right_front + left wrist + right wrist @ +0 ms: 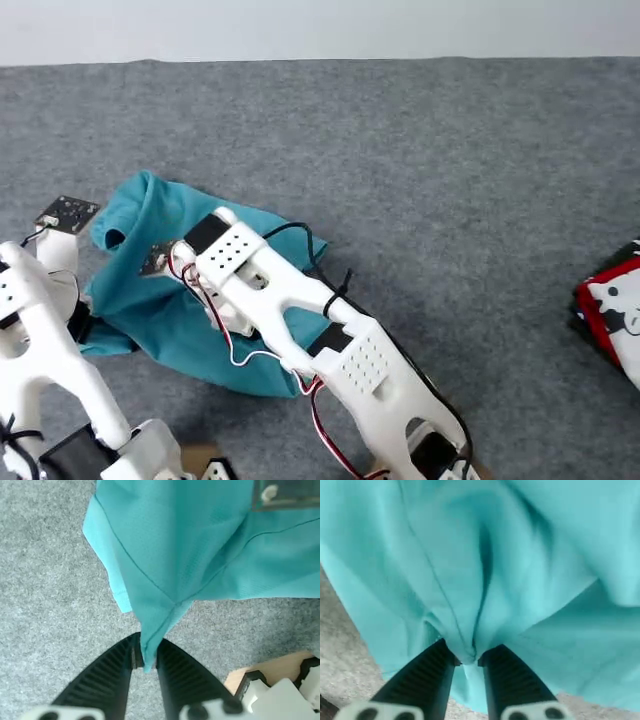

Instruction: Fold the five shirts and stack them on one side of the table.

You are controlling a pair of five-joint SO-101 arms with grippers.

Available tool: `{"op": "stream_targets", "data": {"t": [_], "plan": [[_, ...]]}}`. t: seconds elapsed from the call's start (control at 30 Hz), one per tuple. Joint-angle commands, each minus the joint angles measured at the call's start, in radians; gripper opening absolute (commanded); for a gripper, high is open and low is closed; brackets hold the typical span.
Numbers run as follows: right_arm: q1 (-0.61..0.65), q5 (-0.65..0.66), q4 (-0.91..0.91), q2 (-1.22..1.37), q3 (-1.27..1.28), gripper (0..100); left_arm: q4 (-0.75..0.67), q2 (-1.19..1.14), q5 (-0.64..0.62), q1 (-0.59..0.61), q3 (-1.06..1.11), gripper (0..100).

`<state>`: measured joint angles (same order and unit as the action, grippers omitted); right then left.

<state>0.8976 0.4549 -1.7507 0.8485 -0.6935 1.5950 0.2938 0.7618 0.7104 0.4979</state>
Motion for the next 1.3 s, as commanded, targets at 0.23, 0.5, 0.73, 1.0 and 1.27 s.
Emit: {"op": "stream_targets", "data": {"t": [0.23,0.5,0.73,1.0,1.27], "plan": [[-0.196,0.014,-0.041,-0.443,-0.069,1.1,0.158,0.044,-0.138,-0.017,-0.374,0],[-0.383,0.049,-0.041,-0.745,-0.069,1.0,0.158,0.046,-0.304,-0.029,-0.796,0],[-0.549,0.051,-0.039,-0.915,-0.069,1.0,0.158,0.046,-0.347,-0.044,-1.17,0],[-0.607,0.051,-0.041,-1.033,-0.068,1.0,0.158,0.137,-0.347,-0.226,-1.313,0],[-0.608,0.049,-0.044,-1.046,-0.066,1.0,0.158,0.253,-0.345,-0.244,-1.141,0]]}}
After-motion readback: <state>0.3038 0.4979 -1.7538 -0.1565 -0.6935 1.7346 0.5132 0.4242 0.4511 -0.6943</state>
